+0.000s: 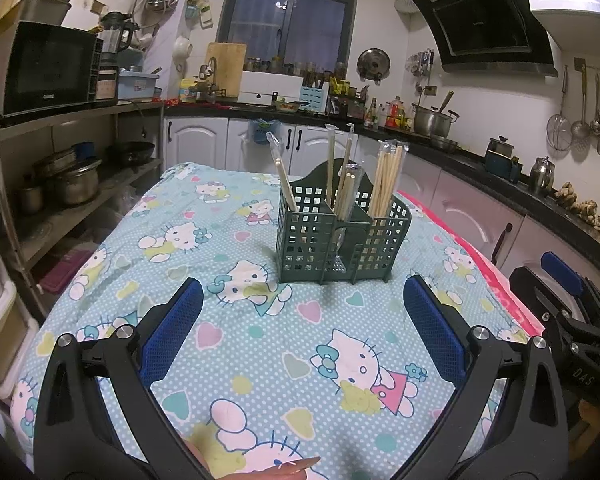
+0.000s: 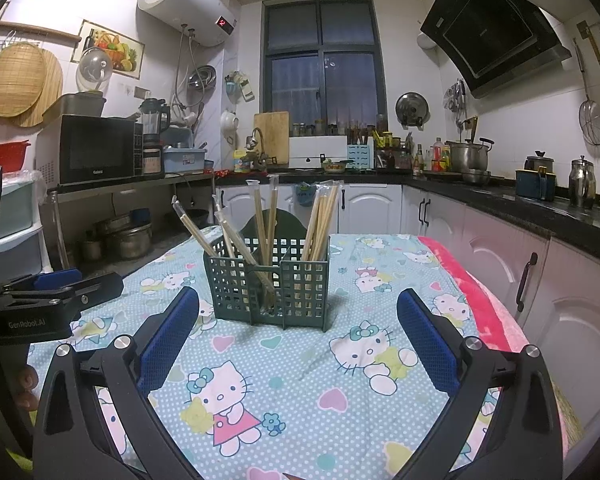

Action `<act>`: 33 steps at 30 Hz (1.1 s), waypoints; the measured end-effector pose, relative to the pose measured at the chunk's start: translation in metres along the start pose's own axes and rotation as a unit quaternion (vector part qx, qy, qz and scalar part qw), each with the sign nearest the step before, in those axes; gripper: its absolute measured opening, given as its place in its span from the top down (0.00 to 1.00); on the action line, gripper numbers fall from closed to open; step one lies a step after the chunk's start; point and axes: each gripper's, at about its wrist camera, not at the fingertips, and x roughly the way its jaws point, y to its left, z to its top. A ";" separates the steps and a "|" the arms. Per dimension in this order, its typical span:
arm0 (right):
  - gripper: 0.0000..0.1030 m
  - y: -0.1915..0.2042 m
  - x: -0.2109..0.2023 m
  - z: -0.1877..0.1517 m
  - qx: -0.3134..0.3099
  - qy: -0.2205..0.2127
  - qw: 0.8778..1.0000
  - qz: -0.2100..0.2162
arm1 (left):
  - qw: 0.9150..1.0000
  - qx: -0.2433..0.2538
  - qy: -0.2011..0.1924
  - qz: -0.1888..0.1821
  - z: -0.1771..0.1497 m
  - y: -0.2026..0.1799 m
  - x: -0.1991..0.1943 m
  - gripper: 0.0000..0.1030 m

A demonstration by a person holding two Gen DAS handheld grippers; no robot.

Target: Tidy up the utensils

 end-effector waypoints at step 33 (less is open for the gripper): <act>0.06 -0.029 0.022 -0.003 0.035 0.047 0.997 -0.047 | 0.998 -0.033 0.054 0.028 0.000 0.026 0.027 0.10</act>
